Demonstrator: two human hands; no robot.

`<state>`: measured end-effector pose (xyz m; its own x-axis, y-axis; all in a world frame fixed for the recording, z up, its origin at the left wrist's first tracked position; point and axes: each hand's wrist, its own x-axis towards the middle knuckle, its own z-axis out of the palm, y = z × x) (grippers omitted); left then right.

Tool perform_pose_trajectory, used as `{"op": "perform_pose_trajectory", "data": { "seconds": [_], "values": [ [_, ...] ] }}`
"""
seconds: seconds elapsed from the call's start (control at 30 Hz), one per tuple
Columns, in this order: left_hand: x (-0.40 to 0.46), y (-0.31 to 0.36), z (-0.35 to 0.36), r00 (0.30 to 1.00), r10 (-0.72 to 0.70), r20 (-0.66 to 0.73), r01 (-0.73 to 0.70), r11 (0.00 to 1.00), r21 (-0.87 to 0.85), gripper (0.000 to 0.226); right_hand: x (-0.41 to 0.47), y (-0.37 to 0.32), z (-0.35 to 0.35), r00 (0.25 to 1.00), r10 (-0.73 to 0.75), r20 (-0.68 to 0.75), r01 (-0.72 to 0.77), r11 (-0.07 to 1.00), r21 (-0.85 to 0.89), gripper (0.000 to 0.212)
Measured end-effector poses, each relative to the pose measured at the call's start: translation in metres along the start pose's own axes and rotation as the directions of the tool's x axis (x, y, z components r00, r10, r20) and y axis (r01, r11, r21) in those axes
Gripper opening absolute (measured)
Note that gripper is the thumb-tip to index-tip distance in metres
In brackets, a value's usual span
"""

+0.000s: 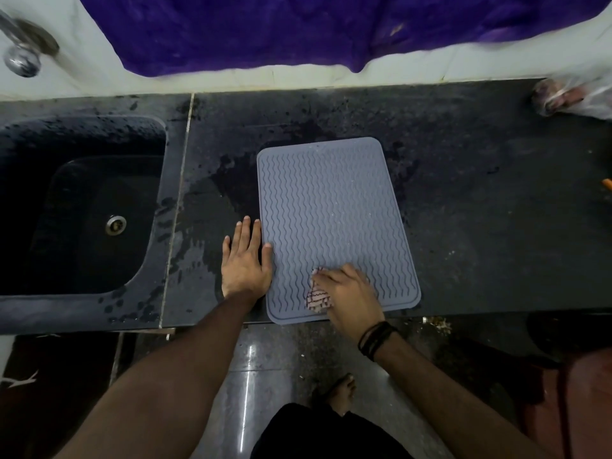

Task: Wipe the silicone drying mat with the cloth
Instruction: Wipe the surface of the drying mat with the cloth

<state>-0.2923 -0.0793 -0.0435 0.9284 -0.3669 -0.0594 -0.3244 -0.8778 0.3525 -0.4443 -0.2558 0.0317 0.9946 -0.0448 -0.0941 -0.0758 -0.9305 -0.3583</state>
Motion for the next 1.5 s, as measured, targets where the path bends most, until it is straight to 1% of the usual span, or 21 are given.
{"op": "perform_pose_trajectory", "data": {
  "seconds": [0.07,0.13,0.27,0.37,0.43,0.53,0.63,0.73,0.83,0.93,1.07,1.23,1.37,1.43,1.5],
  "values": [
    [0.001,-0.001,0.001,1.0,-0.001,-0.001,0.001,1.0,-0.001,0.064,0.004,-0.001,0.007,1.0,-0.001,-0.012,0.001,1.0,0.014,0.061],
    [0.002,-0.002,0.002,1.0,-0.001,-0.006,0.001,1.0,0.006,0.065,0.006,-0.001,0.013,0.998,0.014,-0.057,-0.012,0.999,0.033,0.061],
    [0.001,-0.003,0.003,1.0,0.006,-0.013,-0.005,1.0,0.011,0.064,0.027,-0.003,0.014,0.986,0.094,-0.139,-0.082,0.992,0.093,0.063],
    [0.001,-0.003,0.003,1.0,0.0,-0.012,0.0,1.0,0.017,0.064,0.044,-0.005,0.013,0.986,0.124,-0.108,-0.118,0.991,0.058,0.059],
    [0.001,-0.003,0.003,1.0,-0.001,-0.012,0.001,1.0,0.019,0.064,0.043,-0.006,0.016,0.988,0.119,-0.095,-0.116,0.993,0.038,0.06],
    [0.0,-0.002,0.002,1.0,-0.003,-0.008,0.003,1.0,0.021,0.064,0.024,-0.004,0.022,0.992,0.078,-0.096,-0.075,0.997,0.037,0.067],
    [0.0,-0.003,0.002,1.0,-0.002,-0.013,0.002,1.0,0.021,0.063,0.016,0.001,0.025,0.995,0.03,-0.094,-0.026,0.999,0.041,0.07],
    [0.0,-0.001,0.002,1.0,0.005,-0.016,-0.005,1.0,0.013,0.063,0.036,0.004,0.021,0.993,0.059,-0.098,-0.054,0.997,0.049,0.07],
    [0.001,-0.001,0.001,1.0,0.001,-0.011,-0.001,1.0,0.013,0.064,0.065,0.004,0.015,0.987,0.122,-0.102,-0.116,0.991,0.061,0.065],
    [0.001,-0.001,0.001,1.0,-0.003,-0.008,0.003,1.0,0.016,0.064,0.075,0.004,0.013,0.989,0.123,-0.082,-0.12,0.992,0.033,0.063],
    [0.001,0.0,0.0,1.0,-0.003,-0.008,0.003,1.0,0.015,0.063,0.056,0.006,0.016,0.997,0.059,-0.055,-0.059,0.998,0.001,0.067],
    [0.001,0.0,0.0,1.0,-0.009,0.001,0.009,1.0,0.02,0.063,0.03,0.004,0.013,0.999,0.035,0.002,-0.035,0.999,0.021,0.065],
    [0.001,0.0,0.0,1.0,-0.006,0.001,0.006,1.0,0.006,0.063,0.053,0.009,0.003,0.998,0.029,-0.061,-0.025,0.998,0.066,0.064],
    [0.001,0.0,-0.001,1.0,-0.006,-0.001,0.006,1.0,0.005,0.064,0.081,0.012,-0.004,0.994,0.041,-0.105,-0.036,0.998,0.041,0.063],
    [0.0,-0.001,-0.001,1.0,-0.011,0.007,0.011,1.0,0.015,0.064,0.105,0.015,-0.009,0.995,0.047,-0.088,-0.046,0.999,0.014,0.061]
  ]
}}
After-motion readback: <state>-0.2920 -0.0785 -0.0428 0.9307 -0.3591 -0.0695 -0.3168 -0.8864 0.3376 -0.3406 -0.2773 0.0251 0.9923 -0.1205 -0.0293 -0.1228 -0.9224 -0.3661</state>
